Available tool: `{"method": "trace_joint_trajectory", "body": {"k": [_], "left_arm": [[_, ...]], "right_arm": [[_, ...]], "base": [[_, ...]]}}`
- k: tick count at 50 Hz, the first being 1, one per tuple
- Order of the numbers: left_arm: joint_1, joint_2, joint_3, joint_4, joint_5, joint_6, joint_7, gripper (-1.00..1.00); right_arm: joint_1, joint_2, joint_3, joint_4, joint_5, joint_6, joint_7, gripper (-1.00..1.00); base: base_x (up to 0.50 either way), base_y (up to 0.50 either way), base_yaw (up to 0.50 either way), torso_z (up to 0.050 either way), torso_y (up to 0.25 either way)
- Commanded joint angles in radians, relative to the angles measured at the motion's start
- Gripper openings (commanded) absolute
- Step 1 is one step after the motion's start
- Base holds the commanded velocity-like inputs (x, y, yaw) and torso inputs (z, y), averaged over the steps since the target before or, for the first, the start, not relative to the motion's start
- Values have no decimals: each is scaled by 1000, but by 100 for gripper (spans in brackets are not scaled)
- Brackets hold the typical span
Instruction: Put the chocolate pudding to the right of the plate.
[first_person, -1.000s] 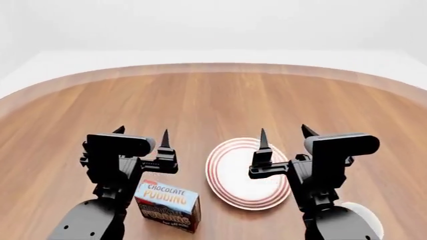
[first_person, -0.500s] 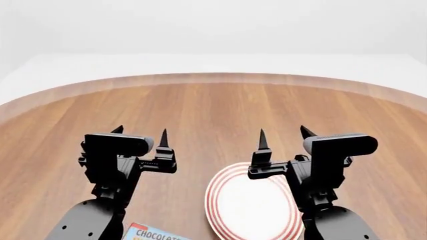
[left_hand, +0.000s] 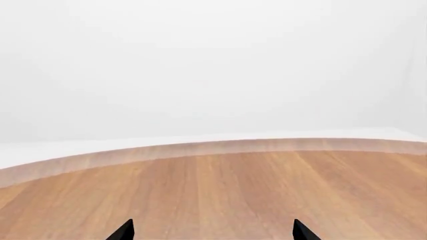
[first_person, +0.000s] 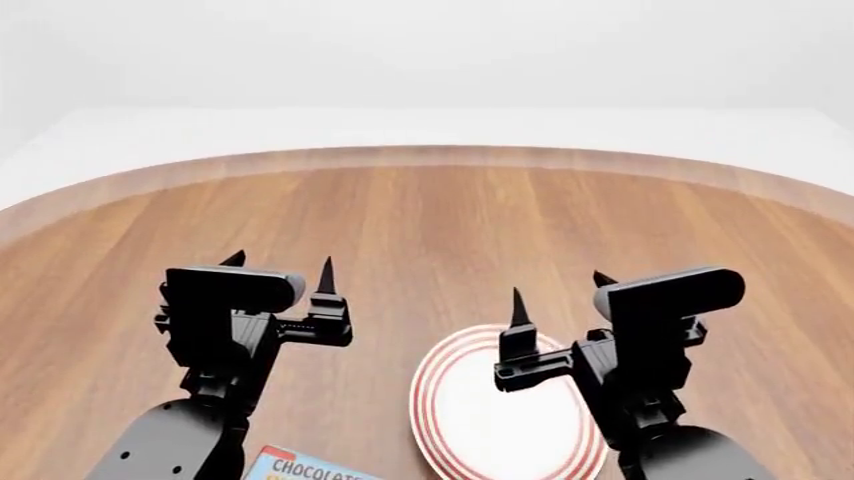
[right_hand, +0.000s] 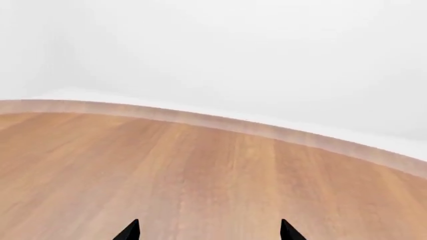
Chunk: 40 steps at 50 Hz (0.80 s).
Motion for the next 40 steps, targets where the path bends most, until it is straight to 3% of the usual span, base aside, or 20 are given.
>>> {"method": "trace_joint_trajectory", "body": {"k": [1,3,6,8,9,10,40], "left_arm": [[-2,-6,1,-2,-7,2,-4,100],[-2,-7,-4,2,-11,3,-4,100],[-2,-9,-5,0,-13,5,-4,100],[-1,-8,-5,6,-16,7,-3,100],[-1,-9,-5,6,-16,8,-4,100],[-2,-9,-5,6,-18,7,-4,100],[2,-19,0,-3,-29,21,-16,100]], "right_arm": [[33,11,90,-151,128,260,-18,100],[110,-17,222,-220,248,482,-71,100],[128,14,275,-188,445,501,27,100],[154,122,264,-110,745,500,260,100],[160,134,253,-107,895,495,294,100],[157,143,239,-106,918,489,300,100],[142,192,55,-97,938,400,257,100]], "base": [[0,0,0,0,0],[0,0,0,0,0],[0,0,0,0,0],[0,0,0,0,0],[0,0,0,0,0],[0,0,0,0,0],[0,0,0,0,0]]}}
